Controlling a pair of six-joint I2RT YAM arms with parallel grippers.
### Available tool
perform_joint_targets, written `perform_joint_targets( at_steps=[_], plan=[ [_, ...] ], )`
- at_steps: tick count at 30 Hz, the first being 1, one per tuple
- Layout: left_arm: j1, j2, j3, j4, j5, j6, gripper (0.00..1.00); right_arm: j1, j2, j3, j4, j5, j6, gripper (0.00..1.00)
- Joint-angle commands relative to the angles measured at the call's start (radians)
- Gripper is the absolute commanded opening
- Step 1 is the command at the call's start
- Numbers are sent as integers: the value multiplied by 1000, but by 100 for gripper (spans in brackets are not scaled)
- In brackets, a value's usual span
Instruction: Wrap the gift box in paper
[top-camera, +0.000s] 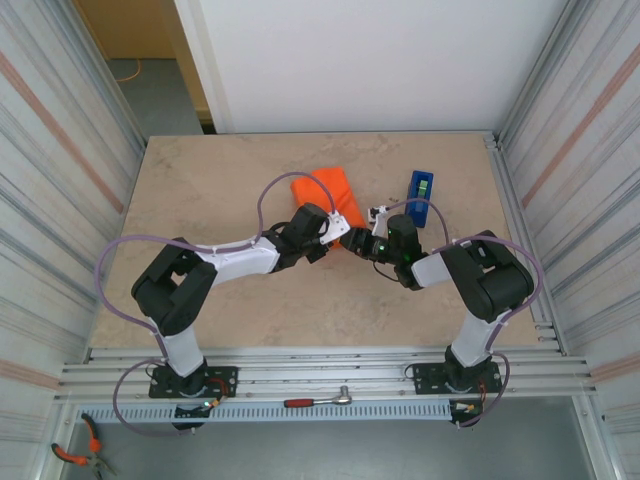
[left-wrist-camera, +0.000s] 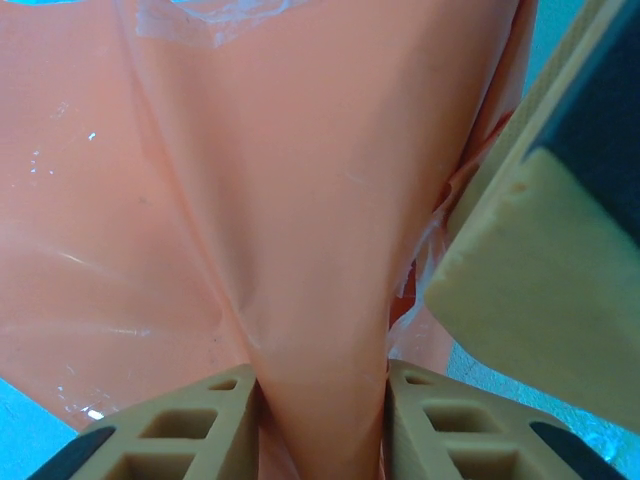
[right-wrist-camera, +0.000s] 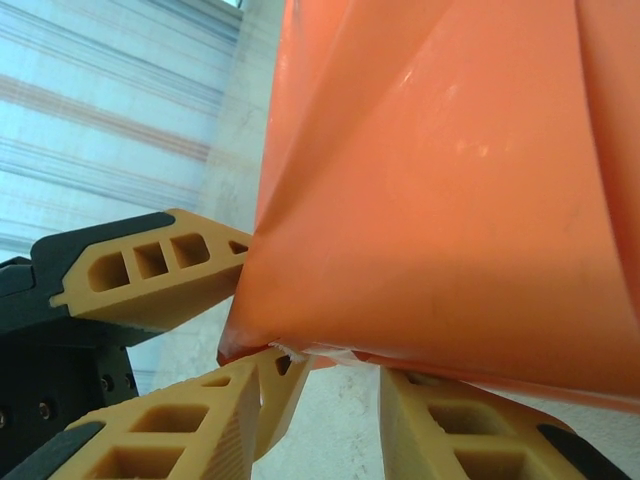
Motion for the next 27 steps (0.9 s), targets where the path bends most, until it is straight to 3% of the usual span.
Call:
perform_joint_targets(
  at_steps=[1, 19, 27],
  plan=[
    [-11, 60, -32, -113, 43, -10, 33, -9, -28, -8, -5, 2, 3, 37],
    [-14, 65, -31, -114, 42, -9, 30, -22, -25, -20, 6, 2, 17, 41],
    [-14, 64, -34, -115, 42, -9, 29, -23, -28, -28, 5, 7, 17, 51]
  ],
)
